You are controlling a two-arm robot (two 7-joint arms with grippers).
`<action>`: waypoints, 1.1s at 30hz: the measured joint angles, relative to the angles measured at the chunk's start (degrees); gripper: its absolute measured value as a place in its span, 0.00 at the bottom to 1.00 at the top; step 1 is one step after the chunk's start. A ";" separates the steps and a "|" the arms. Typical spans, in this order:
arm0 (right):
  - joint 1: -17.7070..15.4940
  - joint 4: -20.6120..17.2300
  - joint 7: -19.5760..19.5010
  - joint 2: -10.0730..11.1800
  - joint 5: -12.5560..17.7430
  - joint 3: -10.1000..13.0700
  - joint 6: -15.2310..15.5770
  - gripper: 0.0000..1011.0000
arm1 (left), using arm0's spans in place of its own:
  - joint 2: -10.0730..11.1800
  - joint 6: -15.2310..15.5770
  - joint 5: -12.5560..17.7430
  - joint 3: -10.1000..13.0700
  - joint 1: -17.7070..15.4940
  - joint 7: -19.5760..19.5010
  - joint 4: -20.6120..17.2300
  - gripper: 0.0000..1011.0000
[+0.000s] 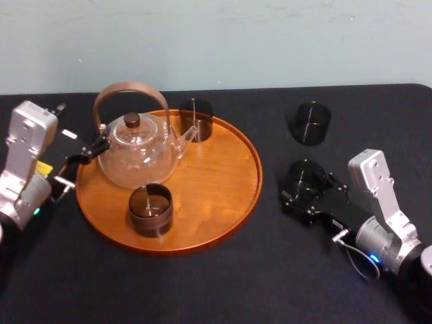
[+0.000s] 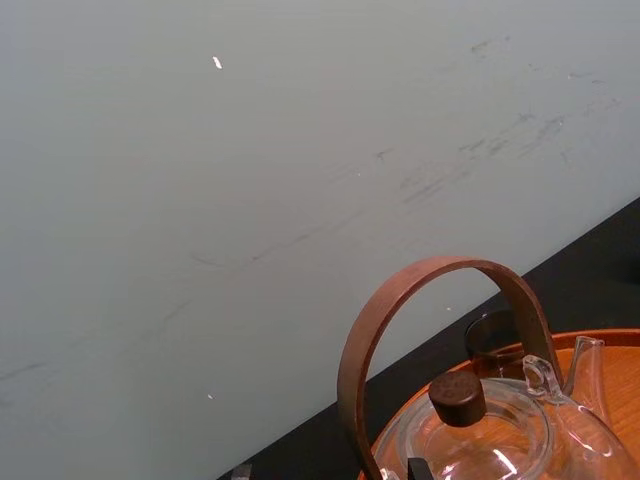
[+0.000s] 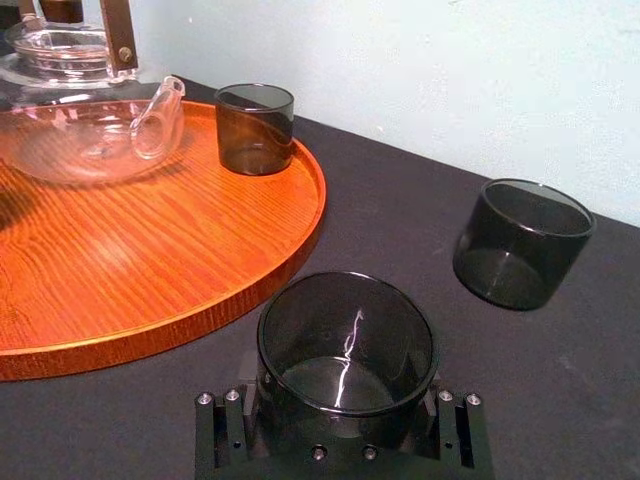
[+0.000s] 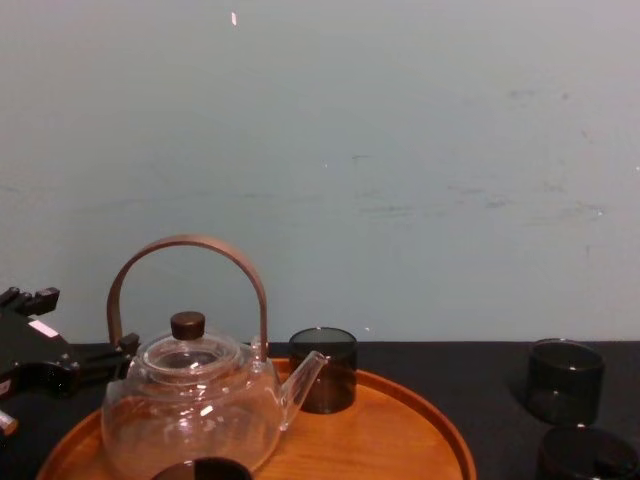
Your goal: Pick up the glass from the table and place it on the tray.
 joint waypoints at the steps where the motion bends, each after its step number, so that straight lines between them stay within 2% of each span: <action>1: 0.00 -0.15 0.10 0.06 0.07 -0.02 0.18 0.91 | 0.00 0.00 0.00 0.00 0.00 0.00 0.00 1.00; 10: -0.20 -5.07 0.21 0.99 -0.38 -0.87 2.68 0.91 | 0.00 0.00 0.00 0.00 0.00 0.00 0.00 1.00; 19: 1.30 -8.83 0.06 0.47 -1.85 -3.23 5.17 0.91 | 0.00 0.00 0.00 0.00 0.00 0.00 0.00 1.00; 28: 3.73 -9.36 0.55 -1.14 -3.58 -6.66 6.56 0.91 | 0.00 0.00 0.00 0.00 0.00 0.00 0.00 1.00; 33: 5.35 -7.90 1.11 -2.66 -4.37 -8.95 6.41 0.91 | 0.00 0.00 0.00 0.00 0.00 0.00 0.00 1.00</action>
